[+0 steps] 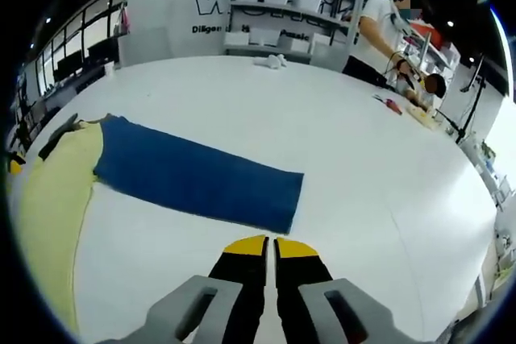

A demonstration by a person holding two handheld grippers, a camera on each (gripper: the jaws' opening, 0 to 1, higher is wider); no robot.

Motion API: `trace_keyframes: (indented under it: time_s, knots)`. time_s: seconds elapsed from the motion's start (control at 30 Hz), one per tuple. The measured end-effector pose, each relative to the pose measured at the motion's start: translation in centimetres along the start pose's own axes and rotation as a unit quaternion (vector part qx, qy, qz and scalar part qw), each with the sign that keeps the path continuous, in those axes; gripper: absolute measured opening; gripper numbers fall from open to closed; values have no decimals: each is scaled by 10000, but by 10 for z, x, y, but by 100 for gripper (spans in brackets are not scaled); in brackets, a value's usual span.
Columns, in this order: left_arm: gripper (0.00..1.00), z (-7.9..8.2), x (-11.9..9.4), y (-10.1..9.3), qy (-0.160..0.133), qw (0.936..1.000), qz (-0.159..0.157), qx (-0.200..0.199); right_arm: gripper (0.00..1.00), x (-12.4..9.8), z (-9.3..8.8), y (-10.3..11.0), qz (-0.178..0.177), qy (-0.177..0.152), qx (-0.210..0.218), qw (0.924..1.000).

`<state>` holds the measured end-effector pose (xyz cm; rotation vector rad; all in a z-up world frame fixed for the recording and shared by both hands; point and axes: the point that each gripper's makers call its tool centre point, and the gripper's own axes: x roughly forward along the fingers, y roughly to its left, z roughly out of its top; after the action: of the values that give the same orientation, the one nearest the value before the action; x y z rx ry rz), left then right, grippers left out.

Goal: Fold the garment on the visible template until the final outline fits inside the template.

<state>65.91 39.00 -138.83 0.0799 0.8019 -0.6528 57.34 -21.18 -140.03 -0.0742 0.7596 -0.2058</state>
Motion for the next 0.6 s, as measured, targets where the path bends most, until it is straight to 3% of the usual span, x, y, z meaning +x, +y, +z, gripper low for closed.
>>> trace_keyframes:
  time_s: [0.6]
  knots:
    - [30,40,42,89,-282,9967,304,-691,0,-8,2,5,-101,-33,-42,9999]
